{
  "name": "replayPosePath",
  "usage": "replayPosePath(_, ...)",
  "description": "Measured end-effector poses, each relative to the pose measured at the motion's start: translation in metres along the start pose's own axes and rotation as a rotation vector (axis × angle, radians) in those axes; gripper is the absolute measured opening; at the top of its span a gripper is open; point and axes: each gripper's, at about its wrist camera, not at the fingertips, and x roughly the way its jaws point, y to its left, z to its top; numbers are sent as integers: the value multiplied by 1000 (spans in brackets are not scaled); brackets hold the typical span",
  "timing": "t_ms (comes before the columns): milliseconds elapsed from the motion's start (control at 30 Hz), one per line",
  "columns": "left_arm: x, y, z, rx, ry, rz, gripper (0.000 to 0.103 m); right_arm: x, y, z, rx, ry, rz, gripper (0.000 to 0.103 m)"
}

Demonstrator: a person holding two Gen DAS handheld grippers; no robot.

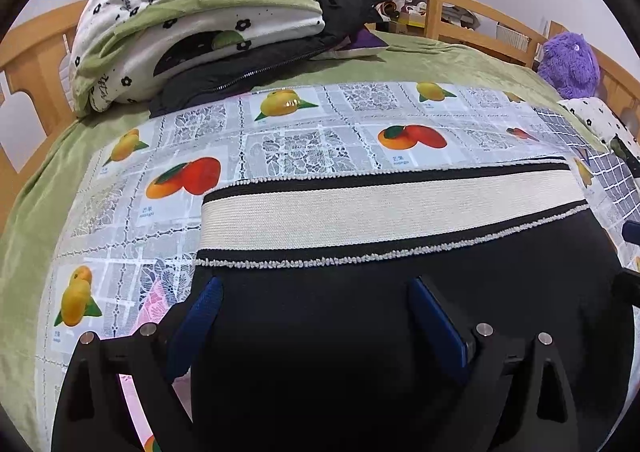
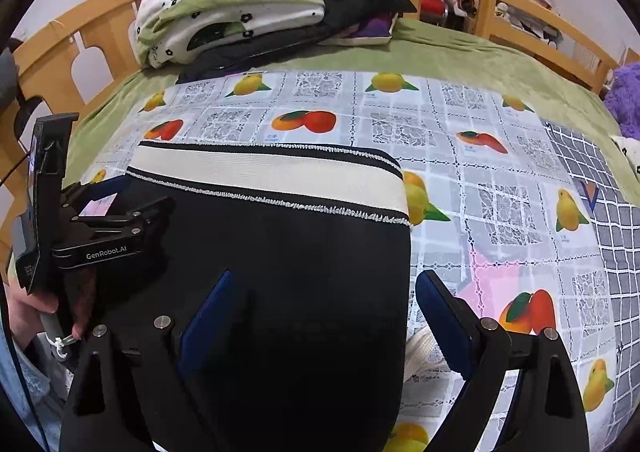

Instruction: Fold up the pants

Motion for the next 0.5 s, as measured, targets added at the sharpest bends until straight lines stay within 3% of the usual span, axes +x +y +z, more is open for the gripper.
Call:
replayPosePath(267, -49, 4, -4, -121, -80, -123, 93, -19, -22, -7, 36, -69, -25, 87)
replayPosePath(333, -59, 4, -3, -110, -88, -150, 93, -25, -27, -9, 44, -79, -27, 86)
replayPosePath(500, -84, 6, -13, -43, -137, -85, 93, -42, -30, -18, 60, -107, -38, 86)
